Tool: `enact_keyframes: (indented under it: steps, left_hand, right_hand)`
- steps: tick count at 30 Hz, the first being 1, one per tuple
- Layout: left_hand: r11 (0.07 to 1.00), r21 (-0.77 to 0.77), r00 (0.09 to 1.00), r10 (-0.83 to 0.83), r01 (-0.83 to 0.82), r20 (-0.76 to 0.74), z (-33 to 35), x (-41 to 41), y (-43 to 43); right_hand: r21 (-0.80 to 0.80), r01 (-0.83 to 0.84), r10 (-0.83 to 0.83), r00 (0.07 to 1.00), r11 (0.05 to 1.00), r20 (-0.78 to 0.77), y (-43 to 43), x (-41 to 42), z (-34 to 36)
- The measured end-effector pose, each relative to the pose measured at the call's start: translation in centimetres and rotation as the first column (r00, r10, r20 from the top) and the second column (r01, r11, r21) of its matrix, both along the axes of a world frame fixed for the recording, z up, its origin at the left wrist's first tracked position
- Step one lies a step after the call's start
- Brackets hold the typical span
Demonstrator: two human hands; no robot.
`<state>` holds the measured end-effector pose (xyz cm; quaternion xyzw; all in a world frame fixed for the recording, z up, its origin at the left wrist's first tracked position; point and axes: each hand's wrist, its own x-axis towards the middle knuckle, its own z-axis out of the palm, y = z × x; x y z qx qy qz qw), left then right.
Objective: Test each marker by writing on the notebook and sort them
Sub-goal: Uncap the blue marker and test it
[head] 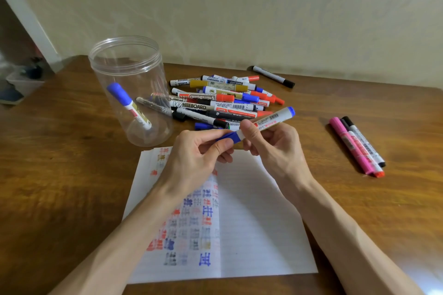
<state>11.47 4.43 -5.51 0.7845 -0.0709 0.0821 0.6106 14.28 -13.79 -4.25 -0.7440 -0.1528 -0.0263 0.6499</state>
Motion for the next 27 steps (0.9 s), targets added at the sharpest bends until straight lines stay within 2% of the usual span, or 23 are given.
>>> enact_keyframes:
  steps: [7, 13, 17, 27]
  left_hand:
    - [0.999, -0.045, 1.000, -0.018, 0.017, -0.007, 0.1, 0.1, 0.1]
    - [0.997, 0.025, 0.996, 0.069, -0.071, 0.058, -0.3, 0.0, 0.0]
    - [0.995, 0.075, 0.996, 0.062, -0.067, 0.069, -0.4, -0.1, 0.1]
    - [1.000, -0.020, 1.000, 0.000, 0.000, 0.028, 0.1, 0.2, 0.2]
  right_hand:
    - [-0.008, -0.044, 0.044, 0.999, 0.999, 0.020, -0.2, 0.1, 0.2]
    - [0.122, 0.031, -0.016, 0.993, 0.992, -0.121, 1.5, -0.7, -0.6]
    - [0.077, 0.017, -0.012, 0.998, 0.997, -0.061, 1.0, -0.4, -0.5]
    - [0.022, -0.055, 0.054, 0.998, 0.998, 0.022, 0.1, 0.0, -0.3]
